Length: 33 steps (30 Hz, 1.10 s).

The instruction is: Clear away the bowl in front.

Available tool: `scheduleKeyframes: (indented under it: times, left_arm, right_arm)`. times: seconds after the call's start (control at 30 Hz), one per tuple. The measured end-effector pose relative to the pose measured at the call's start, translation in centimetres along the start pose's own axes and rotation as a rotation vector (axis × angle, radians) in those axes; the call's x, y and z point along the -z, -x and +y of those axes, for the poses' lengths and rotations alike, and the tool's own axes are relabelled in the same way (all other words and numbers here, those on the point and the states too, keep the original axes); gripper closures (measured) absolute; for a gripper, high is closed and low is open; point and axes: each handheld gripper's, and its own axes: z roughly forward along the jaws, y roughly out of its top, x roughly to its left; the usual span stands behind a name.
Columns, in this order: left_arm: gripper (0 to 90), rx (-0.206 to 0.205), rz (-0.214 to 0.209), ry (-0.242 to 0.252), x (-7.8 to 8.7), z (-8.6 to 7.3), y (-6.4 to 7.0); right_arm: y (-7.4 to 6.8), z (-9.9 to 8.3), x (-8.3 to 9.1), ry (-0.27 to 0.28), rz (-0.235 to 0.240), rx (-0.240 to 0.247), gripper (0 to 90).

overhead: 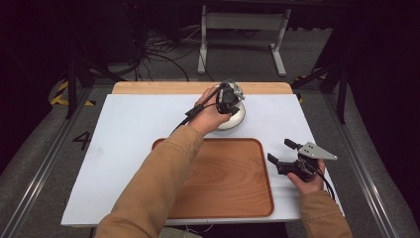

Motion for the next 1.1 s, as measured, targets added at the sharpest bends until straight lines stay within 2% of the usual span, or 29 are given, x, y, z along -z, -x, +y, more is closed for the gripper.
scheduleKeyframes:
  times: [0.07, 0.17, 0.43, 0.57, 0.67, 1.0, 1.1]
  left_arm:
    - [81.6, -0.005, -0.01, -0.02, 0.6, 0.2, 0.2]
    - [81.6, -0.013, -0.005, -0.027, 1.2, 0.3, 0.5]
    - [81.7, -0.038, -0.024, -0.034, 3.3, 0.3, 1.4]
    - [81.7, -0.072, -0.044, -0.058, 4.3, 0.2, 2.4]
    - [81.6, -0.082, -0.074, -0.055, 5.1, 0.0, 3.2]
    - [81.8, -0.161, -0.115, -0.065, 7.3, -0.8, 5.4]
    - [81.8, -0.188, -0.131, -0.054, 8.0, -1.2, 6.1]
  right_arm:
    - [0.0, 0.0, 0.0, 0.0, 0.0, 0.003, 8.7]
    - [0.0, 0.0, 0.0, 0.0, -0.004, 0.002, 8.4]
    - [0.0, 0.0, 0.0, 0.0, -0.004, 0.005, 8.0]
    - [0.0, 0.0, 0.0, -0.001, -0.003, 0.004, 7.8]
    - [-0.1, 0.0, 0.0, -0.001, -0.002, 0.007, 7.9]
    - [-0.1, 0.0, 0.0, 0.0, -0.004, 0.009, 7.5]
    - [-0.1, 0.0, 0.0, -0.002, -0.004, 0.007, 7.4]
